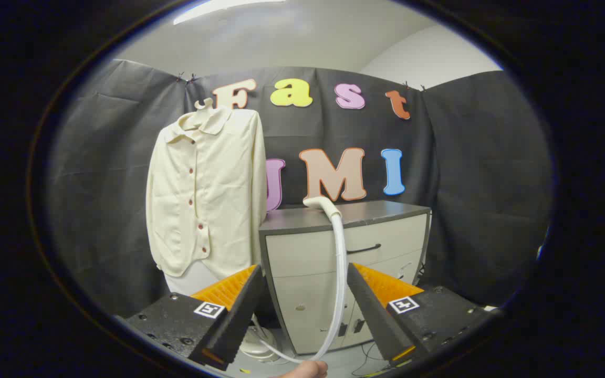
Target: Iron the clothes twice with a garment steamer, once on the left side and once on the right side.
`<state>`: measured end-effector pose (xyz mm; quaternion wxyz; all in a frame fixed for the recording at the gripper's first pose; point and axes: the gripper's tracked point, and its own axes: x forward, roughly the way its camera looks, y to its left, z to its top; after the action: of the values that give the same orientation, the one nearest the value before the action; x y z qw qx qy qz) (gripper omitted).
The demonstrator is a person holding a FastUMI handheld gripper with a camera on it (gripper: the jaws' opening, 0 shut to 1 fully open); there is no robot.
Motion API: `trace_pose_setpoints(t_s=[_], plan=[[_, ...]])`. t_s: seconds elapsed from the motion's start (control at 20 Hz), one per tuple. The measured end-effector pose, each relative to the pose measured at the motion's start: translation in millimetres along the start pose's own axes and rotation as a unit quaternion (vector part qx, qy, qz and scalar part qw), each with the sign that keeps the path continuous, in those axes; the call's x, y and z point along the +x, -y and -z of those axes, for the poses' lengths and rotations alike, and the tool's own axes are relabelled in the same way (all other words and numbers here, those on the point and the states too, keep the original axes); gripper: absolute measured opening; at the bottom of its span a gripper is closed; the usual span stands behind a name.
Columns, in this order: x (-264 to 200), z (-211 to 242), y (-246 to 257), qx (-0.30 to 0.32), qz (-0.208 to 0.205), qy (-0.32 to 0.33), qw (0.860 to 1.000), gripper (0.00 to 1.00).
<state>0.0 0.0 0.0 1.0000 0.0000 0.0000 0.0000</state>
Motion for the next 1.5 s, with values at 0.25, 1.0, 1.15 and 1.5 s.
trace_pose_setpoints(t_s=[0.25,1.0,1.15,1.5], plan=[[16.0,5.0,0.5,0.007,-0.003,-0.003,1.0,0.98],[77.4,-4.6,-5.9,0.013,-0.01,-0.003,1.0,0.98],[109.8,-25.0,-0.8,-0.019,-0.01,0.02,1.0,0.98],[202.5,-67.5,27.7,-0.019,0.007,0.041,0.999,0.99]])
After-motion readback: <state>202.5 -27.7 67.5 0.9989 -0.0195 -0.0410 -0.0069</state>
